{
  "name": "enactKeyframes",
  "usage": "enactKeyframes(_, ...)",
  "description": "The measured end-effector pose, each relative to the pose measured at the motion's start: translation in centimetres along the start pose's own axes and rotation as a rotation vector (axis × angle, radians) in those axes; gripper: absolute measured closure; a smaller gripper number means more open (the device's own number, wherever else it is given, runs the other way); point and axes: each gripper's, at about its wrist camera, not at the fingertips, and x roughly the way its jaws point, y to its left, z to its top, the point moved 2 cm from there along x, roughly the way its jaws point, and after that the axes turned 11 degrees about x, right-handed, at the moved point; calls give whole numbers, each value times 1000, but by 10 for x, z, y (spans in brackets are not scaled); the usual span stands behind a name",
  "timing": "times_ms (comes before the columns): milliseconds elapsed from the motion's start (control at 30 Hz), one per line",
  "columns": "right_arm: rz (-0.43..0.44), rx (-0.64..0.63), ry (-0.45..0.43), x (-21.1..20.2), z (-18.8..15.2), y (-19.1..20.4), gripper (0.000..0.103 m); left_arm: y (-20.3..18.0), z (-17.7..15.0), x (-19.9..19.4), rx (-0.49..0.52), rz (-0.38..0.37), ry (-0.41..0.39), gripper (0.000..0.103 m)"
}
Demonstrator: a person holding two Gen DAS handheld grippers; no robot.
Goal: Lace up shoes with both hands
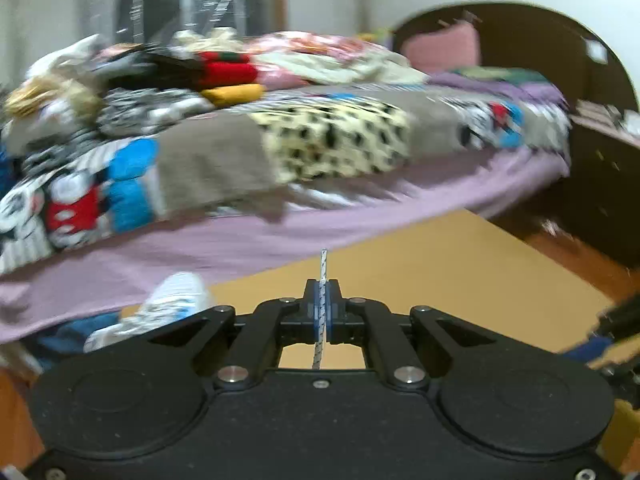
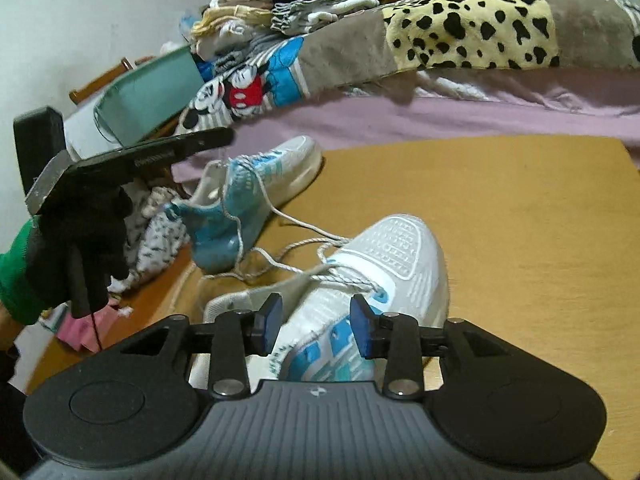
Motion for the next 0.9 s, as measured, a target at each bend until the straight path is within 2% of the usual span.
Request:
enactKeyframes(133, -30, 20, 11, 0, -2, -4, 65, -29, 1, 8, 77, -104, 15, 102)
enactKeyframes(367, -12, 35, 15, -4, -3, -13, 65, -71, -1, 10, 221, -272, 49, 102)
enactKeyframes(500, -3, 31, 21, -7, -3, -16, 69, -89, -3, 9, 293, -358, 84, 102)
enactKeyframes(700, 7, 38, 35, -11, -4, -23, 71, -102, -11, 8, 353, -424, 145, 102)
enactKeyframes(900, 19, 72, 37, -15, -4, -32, 71, -113, -18, 11, 433, -420, 210, 102)
